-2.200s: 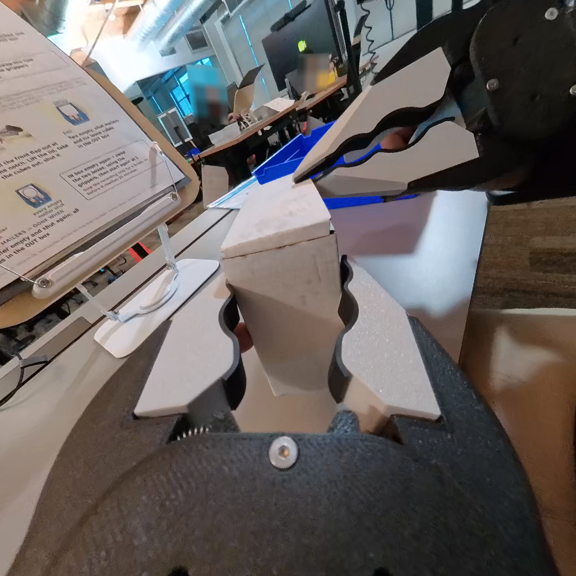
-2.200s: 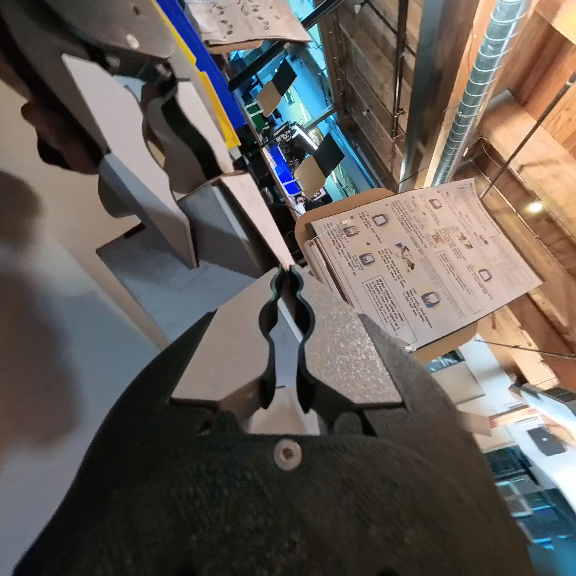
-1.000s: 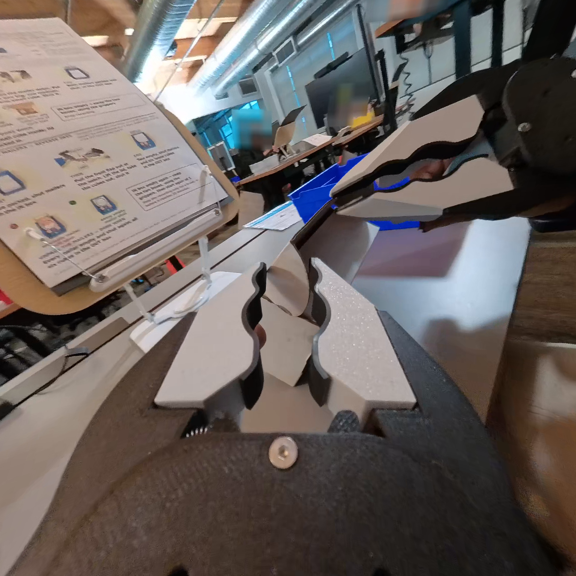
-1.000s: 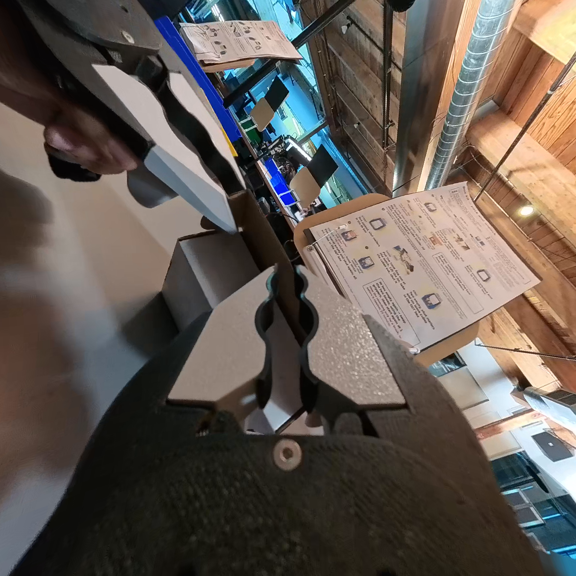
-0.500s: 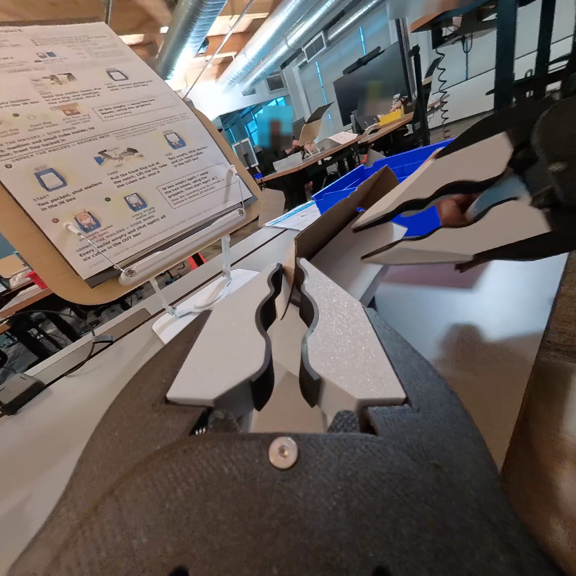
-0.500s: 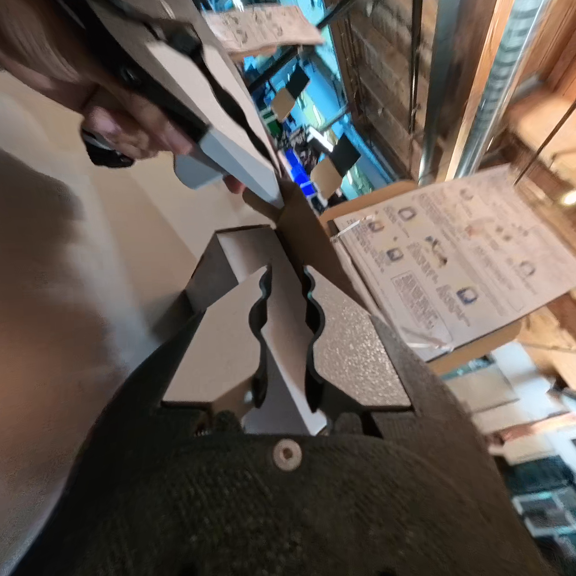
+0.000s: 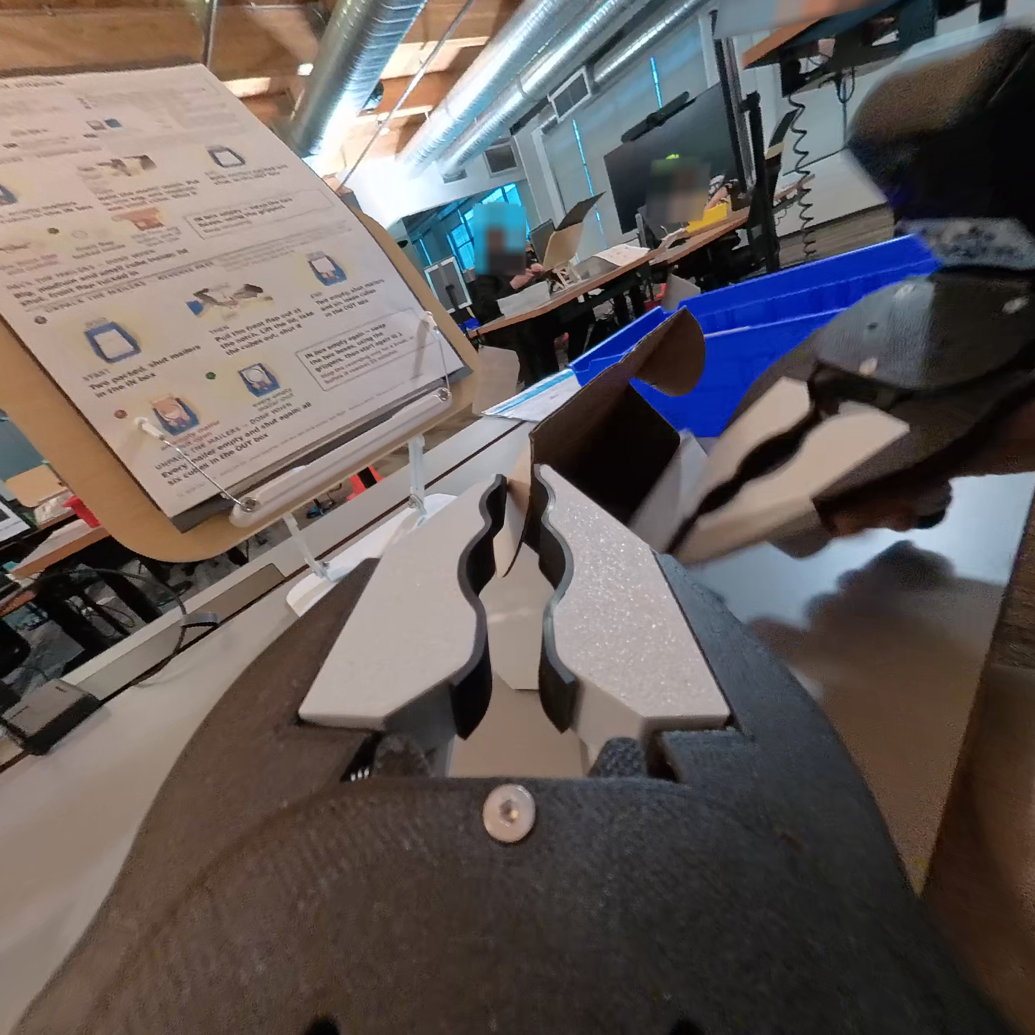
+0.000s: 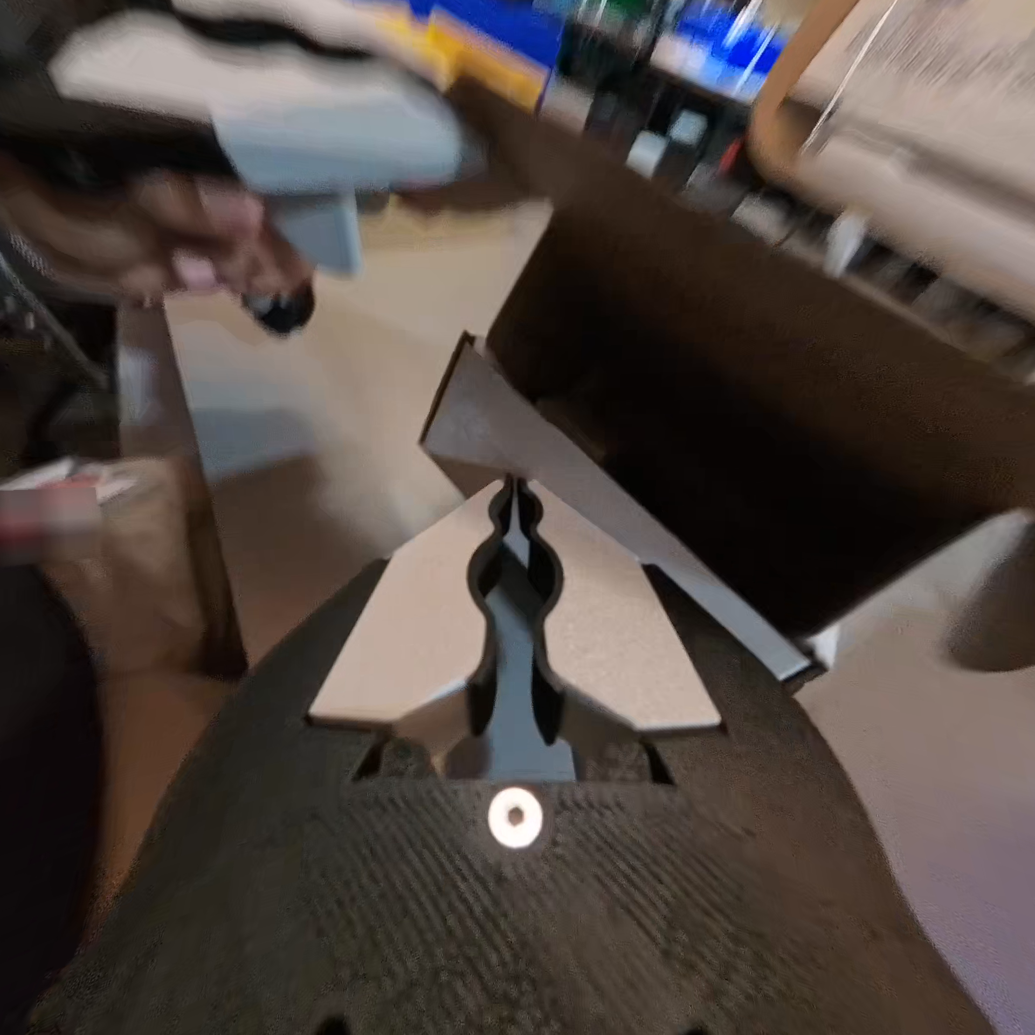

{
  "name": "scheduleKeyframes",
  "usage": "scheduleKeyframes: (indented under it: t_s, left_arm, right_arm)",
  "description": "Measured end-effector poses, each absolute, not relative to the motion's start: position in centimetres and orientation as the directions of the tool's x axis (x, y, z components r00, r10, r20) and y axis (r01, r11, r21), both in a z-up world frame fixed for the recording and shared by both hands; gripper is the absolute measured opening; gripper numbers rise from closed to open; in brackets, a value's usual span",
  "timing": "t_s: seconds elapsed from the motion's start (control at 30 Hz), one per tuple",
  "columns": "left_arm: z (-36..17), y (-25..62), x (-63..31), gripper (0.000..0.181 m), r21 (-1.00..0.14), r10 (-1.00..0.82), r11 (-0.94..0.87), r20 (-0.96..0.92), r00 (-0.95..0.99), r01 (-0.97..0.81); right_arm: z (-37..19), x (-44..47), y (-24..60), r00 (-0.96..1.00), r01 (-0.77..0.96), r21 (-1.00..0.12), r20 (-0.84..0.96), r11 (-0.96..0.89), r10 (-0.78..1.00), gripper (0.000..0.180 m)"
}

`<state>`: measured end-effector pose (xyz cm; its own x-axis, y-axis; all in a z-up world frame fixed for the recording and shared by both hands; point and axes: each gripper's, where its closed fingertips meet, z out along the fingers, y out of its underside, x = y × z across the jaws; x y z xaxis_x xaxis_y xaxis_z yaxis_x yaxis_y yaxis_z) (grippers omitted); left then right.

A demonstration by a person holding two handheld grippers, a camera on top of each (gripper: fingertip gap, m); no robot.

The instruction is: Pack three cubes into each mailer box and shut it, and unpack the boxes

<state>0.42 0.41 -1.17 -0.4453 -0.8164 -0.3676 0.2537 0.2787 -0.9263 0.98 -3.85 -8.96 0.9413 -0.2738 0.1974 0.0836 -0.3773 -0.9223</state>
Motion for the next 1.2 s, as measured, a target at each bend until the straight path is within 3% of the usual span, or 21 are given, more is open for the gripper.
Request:
scheduleKeyframes:
  t_s: [0.13,0.37,0.57,0.7,0.83,0.9,1.2]
  left_arm:
    - [-0.2,1.0,1.0,0.006,-0.926,-0.832,0.275,-0.364,-0.418,0.259]
    - [0.6,1.6,1.8,0.005,-0.918,-0.84,0.274,-0.374,-0.394,0.286]
    - [2.5,2.3,4.0,0.009,-0.905,-0.848,0.282,-0.391,-0.359,0.319]
    - [3.1,4.1,8.0,0.022,-0.928,-0.881,0.282,-0.352,-0.316,0.245]
    - [-1.0,6.8,13.4,0.046,-0.978,-0.941,0.186,-0.151,-0.302,-0.091]
    - [-1.3,7.1,14.0,0.047,-0.986,-0.941,0.062,-0.005,-0.338,-0.156]
    - [-0.4,6.8,10.5,0.045,-0.989,-0.919,0.143,-0.125,-0.374,-0.022]
  right_arm:
    - [-12.5,0.8,-3.8,0.958,0.051,-0.829,0.197,-0.556,-0.206,0.013]
    - [-7.4,1.1,-3.7,0.903,0.213,-0.904,0.327,-0.37,-0.28,0.022]
    - [-11.8,2.0,-4.3,0.935,0.047,-0.857,0.219,-0.514,-0.279,0.038]
    - [-11.8,1.8,-4.3,0.944,0.041,-0.862,0.199,-0.505,-0.265,0.036]
    - [-11.7,1.6,-4.4,0.955,0.036,-0.868,0.176,-0.495,-0.24,0.035]
    - [-11.8,1.4,-4.5,0.96,0.043,-0.864,0.174,-0.502,-0.218,0.033]
    - [-11.8,0.1,-5.3,0.988,0.013,-0.848,0.093,-0.529,-0.125,0.033]
